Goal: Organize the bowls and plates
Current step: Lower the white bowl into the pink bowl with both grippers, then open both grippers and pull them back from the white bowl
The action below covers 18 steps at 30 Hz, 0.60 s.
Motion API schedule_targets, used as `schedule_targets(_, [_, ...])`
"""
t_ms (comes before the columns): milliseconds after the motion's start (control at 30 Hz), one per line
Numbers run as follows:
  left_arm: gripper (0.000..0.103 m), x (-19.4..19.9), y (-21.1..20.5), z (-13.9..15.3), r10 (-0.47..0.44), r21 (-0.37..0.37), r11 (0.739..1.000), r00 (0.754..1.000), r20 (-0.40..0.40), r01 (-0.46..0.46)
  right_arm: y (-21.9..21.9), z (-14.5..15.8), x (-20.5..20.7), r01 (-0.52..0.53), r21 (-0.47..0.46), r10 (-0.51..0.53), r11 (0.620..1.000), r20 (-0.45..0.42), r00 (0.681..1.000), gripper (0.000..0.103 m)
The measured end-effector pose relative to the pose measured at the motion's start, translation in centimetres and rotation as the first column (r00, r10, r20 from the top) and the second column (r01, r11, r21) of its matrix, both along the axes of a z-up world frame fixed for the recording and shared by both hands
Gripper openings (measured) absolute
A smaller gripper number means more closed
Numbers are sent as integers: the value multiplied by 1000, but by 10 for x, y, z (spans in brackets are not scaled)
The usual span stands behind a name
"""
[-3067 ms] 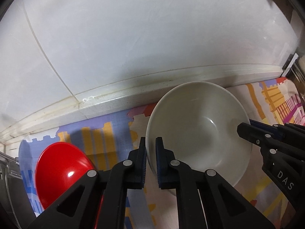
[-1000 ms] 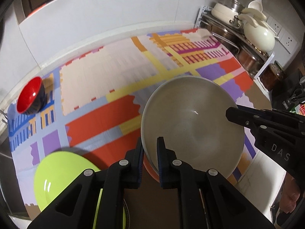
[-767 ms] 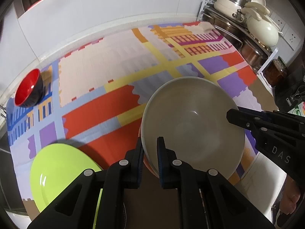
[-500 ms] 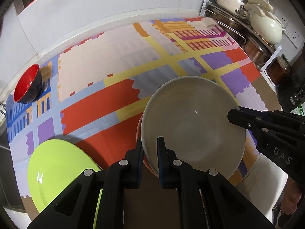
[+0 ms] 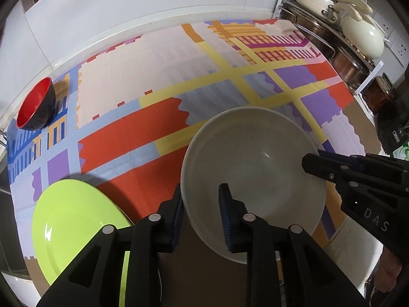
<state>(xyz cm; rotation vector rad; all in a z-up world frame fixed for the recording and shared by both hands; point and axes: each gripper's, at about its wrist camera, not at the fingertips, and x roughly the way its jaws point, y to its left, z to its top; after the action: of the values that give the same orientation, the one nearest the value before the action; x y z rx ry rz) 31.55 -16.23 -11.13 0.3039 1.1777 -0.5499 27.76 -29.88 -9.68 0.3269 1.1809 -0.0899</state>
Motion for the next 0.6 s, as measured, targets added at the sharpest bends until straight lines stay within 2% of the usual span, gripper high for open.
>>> schedule_targets(200, [31, 0, 0, -2, 6, -4, 1000, 1000, -8, -6, 1, -3, -1, -3, -8, 3, 1000, -3, 1000, 11])
schedule_targets(333, [38, -2, 0, 2, 5, -10, 1000, 1000, 16, -5, -1, -2, -2, 0, 4, 0, 1000, 3, 1000, 21])
schedule_targets(600, [42, 1, 12, 22, 25, -44, 999, 997, 67, -22, 4, 10, -5, -5, -31, 6, 1000, 43, 999, 22])
